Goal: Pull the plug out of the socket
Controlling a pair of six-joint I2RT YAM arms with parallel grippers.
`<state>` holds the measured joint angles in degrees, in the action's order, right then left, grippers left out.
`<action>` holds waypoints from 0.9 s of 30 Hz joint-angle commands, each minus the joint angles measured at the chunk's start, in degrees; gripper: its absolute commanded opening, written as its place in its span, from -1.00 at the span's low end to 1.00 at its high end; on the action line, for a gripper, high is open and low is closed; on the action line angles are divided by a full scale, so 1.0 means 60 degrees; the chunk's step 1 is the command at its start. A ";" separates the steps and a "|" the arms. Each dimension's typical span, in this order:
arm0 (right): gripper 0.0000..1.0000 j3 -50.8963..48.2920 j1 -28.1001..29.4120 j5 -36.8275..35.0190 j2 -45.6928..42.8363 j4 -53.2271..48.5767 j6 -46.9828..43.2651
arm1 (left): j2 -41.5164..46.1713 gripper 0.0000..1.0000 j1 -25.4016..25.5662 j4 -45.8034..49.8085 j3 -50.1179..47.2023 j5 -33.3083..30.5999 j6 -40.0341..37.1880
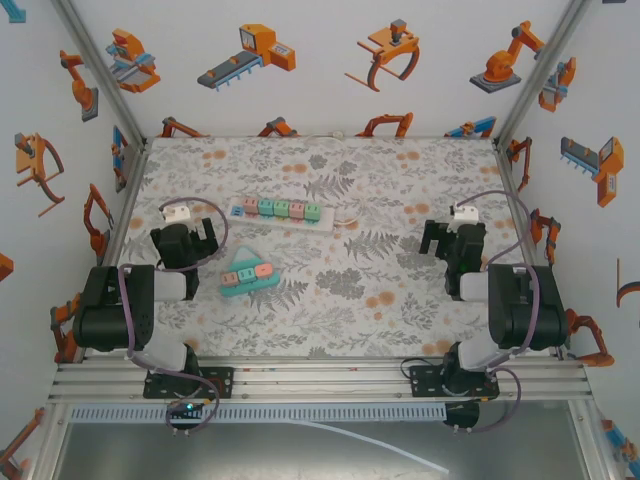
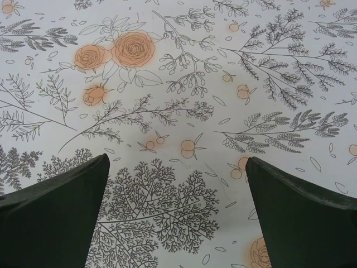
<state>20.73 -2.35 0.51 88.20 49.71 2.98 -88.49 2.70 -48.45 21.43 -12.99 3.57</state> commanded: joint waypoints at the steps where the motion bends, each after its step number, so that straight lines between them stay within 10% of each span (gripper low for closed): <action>1: 0.99 0.0236 -0.0051 0.0090 0.0050 0.0066 0.0043 | 0.0019 0.94 0.0047 -0.0148 0.0196 -0.0016 -0.0024; 27: 0.99 0.0046 -0.0060 0.0529 -0.0486 0.0013 -0.0088 | 0.0101 0.94 -0.0186 -0.0135 0.0176 0.0643 0.0060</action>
<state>20.73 -2.39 2.39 87.96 49.54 2.94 -88.49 1.78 -48.45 21.43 -10.17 3.60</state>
